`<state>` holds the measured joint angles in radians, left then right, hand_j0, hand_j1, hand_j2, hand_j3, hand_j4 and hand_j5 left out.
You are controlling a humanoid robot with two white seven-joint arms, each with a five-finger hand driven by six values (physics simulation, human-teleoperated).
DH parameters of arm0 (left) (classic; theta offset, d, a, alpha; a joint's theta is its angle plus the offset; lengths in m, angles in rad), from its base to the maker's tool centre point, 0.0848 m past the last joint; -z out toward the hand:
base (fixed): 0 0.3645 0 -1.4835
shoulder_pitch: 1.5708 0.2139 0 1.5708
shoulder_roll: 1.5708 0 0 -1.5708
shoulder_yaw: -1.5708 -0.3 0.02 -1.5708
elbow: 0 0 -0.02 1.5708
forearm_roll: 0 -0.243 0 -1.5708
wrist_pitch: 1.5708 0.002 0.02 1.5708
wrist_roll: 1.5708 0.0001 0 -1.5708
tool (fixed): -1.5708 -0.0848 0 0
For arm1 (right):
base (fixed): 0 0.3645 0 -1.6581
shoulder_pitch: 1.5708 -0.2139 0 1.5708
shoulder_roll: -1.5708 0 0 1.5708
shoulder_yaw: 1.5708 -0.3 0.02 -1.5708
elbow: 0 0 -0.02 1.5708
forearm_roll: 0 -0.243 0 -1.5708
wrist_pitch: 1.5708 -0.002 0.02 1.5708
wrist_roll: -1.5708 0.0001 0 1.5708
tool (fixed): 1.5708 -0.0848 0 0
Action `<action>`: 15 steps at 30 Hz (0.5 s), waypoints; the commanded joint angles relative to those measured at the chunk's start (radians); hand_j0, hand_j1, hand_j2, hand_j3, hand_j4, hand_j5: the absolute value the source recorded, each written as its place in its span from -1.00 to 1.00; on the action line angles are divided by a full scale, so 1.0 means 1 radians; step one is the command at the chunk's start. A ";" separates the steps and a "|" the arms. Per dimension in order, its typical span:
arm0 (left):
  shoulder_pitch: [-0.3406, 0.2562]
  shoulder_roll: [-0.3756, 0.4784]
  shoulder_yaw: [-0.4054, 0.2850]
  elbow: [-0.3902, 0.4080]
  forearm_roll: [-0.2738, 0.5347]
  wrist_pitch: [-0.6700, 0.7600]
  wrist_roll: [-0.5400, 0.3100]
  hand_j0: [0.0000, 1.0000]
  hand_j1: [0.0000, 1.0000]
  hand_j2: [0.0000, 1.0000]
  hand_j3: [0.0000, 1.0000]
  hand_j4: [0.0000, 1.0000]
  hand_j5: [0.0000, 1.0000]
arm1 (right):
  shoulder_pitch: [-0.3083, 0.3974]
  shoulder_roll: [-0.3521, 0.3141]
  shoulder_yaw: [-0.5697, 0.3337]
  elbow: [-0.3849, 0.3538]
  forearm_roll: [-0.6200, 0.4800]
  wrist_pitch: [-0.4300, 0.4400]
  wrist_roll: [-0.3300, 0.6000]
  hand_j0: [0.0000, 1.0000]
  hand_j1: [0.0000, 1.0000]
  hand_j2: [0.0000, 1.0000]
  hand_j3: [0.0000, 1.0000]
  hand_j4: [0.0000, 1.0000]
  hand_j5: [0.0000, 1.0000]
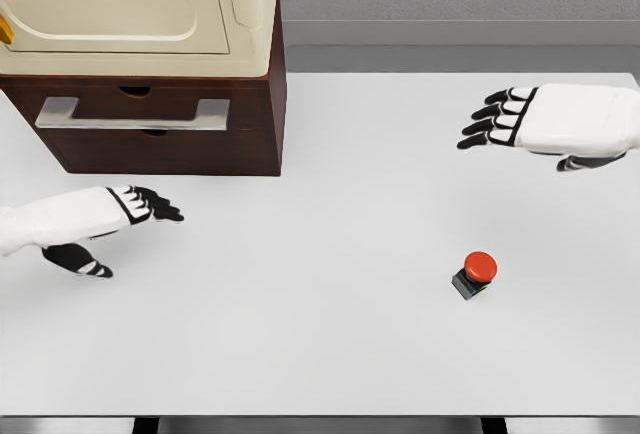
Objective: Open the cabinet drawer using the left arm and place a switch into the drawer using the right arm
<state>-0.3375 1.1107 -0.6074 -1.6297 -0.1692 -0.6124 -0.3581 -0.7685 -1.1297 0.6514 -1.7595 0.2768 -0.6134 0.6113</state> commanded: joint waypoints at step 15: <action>-0.172 0.000 -0.052 -0.133 0.166 0.002 0.005 1.00 1.00 1.00 1.00 1.00 1.00 | 0.092 -0.036 0.030 0.000 0.035 0.003 0.000 1.00 1.00 1.00 1.00 1.00 1.00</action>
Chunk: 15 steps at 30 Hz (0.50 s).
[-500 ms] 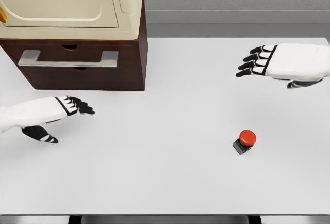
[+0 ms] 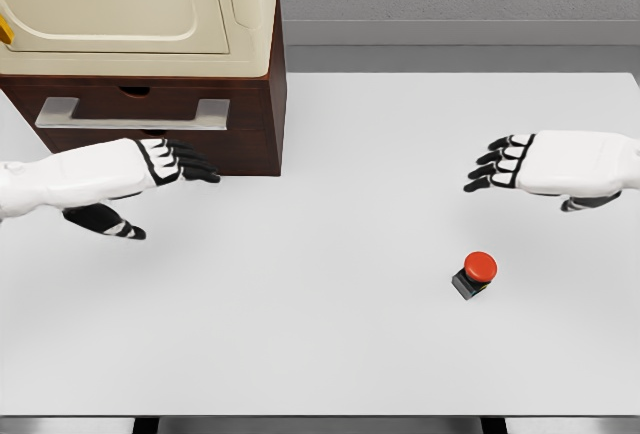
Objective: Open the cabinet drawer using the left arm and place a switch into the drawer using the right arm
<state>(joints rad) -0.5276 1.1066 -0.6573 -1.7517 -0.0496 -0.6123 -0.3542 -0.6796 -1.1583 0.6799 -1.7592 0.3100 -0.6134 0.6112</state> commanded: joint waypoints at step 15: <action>-0.302 0.136 -0.400 -0.006 0.378 0.001 -0.003 1.00 1.00 1.00 1.00 1.00 1.00 | -0.100 0.068 0.078 0.018 0.072 0.002 0.000 1.00 1.00 1.00 1.00 1.00 1.00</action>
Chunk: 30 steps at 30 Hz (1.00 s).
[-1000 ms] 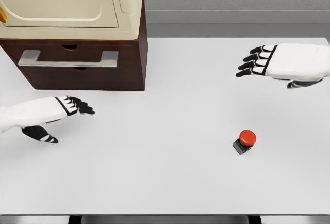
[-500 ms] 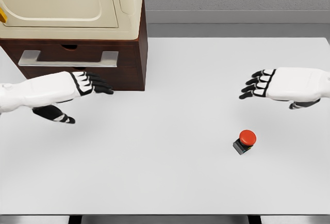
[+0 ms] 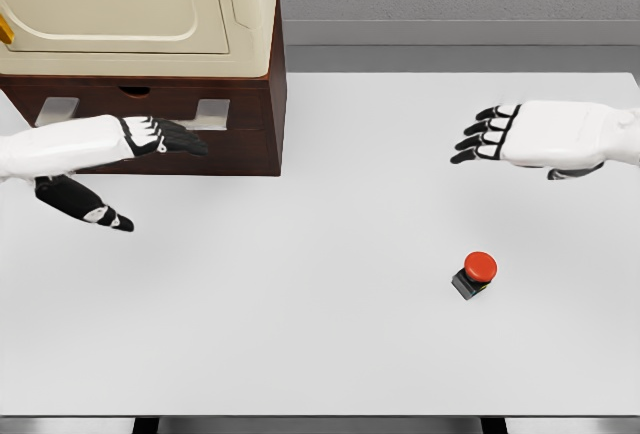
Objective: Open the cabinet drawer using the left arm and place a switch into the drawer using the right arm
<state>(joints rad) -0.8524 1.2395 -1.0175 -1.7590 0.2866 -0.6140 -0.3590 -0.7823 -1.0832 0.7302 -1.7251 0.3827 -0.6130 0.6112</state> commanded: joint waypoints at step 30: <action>-0.128 0.001 -0.044 0.018 0.177 0.628 -0.149 0.99 0.99 0.99 0.99 0.99 0.99 | -0.044 -0.015 0.204 -0.034 -0.002 0.002 0.000 1.00 1.00 1.00 1.00 1.00 1.00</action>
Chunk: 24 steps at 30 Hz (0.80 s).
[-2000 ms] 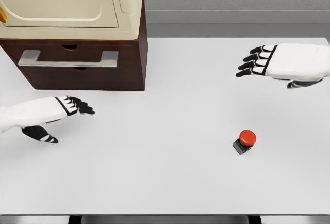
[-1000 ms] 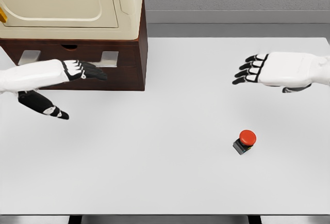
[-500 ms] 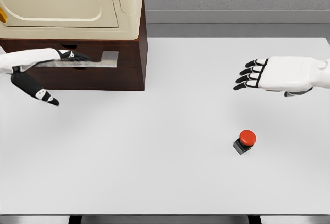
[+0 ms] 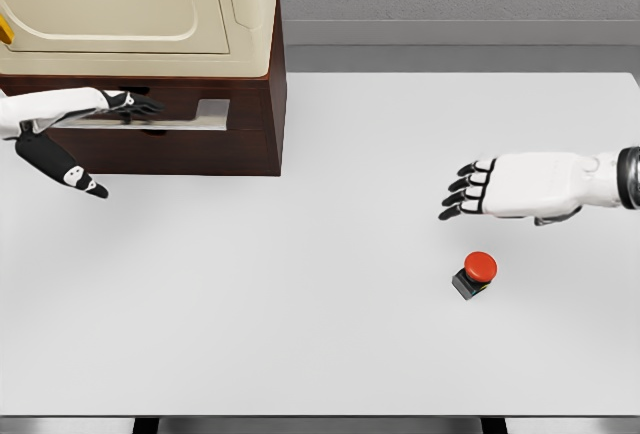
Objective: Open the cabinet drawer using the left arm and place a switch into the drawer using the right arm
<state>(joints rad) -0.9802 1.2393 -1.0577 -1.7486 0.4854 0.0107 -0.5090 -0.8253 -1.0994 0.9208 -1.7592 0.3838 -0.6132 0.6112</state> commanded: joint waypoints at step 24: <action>0.002 -0.003 -0.024 0.027 -0.033 -0.008 0.001 1.00 1.00 1.00 1.00 1.00 1.00 | 0.009 0.030 0.099 -0.002 -0.005 0.002 0.000 1.00 1.00 1.00 1.00 1.00 1.00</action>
<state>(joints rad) -0.9787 1.2353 -1.0762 -1.7190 0.4484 0.0070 -0.5074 -0.8161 -1.0710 1.0158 -1.7609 0.3828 -0.6130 0.6111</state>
